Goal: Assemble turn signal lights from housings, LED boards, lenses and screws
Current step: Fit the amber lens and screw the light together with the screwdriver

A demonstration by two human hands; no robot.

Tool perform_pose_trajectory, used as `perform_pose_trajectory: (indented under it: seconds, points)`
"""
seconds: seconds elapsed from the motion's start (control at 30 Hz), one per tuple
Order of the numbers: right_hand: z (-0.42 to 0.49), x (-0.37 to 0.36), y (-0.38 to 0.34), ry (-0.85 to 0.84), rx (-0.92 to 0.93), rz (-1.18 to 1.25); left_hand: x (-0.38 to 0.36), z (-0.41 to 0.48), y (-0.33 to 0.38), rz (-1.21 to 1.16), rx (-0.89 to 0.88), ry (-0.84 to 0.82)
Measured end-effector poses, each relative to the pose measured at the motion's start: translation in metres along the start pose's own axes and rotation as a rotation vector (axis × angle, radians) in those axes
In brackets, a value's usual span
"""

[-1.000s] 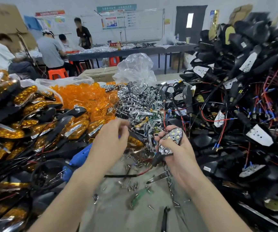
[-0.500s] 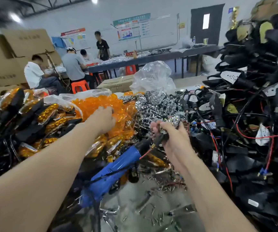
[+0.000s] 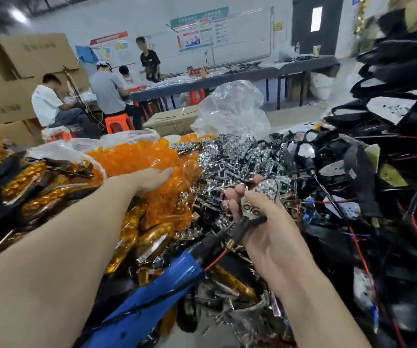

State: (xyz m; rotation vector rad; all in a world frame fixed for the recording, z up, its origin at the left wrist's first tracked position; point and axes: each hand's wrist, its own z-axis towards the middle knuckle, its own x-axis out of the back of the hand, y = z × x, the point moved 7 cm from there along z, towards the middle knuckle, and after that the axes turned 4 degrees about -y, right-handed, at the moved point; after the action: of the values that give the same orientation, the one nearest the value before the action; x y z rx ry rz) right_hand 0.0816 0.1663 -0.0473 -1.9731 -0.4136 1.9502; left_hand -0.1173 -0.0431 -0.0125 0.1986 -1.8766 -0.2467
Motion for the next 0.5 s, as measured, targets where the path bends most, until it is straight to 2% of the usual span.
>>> perform_pose_trajectory:
  seconds: [0.17,0.5]
  points:
    - [0.004,0.003,0.001,0.024,0.007,0.005,-0.011,-0.005,0.009,0.218,-0.067,-0.075]
    - [-0.007,-0.012,-0.009,-0.008,0.024,0.043,-0.011,-0.057,0.028,0.132,-0.244,-0.018]
